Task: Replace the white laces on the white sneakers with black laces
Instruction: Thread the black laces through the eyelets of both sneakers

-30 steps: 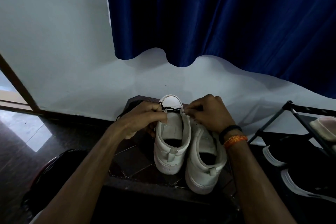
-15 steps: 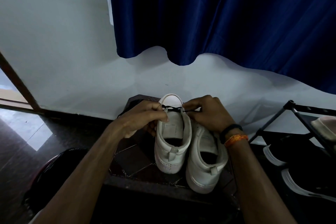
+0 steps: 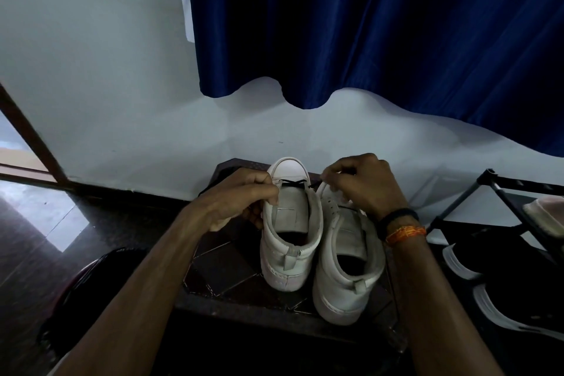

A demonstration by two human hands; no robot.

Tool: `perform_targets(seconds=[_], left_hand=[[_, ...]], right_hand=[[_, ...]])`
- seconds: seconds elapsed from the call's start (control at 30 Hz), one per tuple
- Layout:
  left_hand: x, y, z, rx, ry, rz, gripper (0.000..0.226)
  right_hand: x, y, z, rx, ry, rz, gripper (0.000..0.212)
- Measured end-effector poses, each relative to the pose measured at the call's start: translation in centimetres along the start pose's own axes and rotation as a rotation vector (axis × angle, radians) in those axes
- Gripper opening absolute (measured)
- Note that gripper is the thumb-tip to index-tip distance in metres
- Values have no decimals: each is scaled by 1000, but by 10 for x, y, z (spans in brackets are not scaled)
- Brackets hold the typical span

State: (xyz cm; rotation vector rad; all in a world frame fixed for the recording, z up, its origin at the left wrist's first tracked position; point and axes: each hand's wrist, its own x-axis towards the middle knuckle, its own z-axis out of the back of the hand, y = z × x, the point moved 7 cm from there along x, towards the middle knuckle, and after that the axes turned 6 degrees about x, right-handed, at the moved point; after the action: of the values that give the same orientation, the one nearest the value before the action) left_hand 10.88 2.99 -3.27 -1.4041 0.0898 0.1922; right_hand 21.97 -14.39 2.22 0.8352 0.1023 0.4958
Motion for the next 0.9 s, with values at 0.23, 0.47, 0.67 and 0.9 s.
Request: perform_targets(seconds=[0.23,0.47,0.67,0.9], left_hand=[[0,0,2,13,-17,0,28],[-2,-3,5,105,-20,-20,23],[-6,-37,19,200,-339,-394,20],[-14,-62,-6,350,-332,-686,35]], right_hand=[[2,-5,3,-99,9,4,17],[-7,16,37,33,-244,67,16],[-21,43,-1,723,193,-211,42],[-28,52,-40,641,353,-314,74]])
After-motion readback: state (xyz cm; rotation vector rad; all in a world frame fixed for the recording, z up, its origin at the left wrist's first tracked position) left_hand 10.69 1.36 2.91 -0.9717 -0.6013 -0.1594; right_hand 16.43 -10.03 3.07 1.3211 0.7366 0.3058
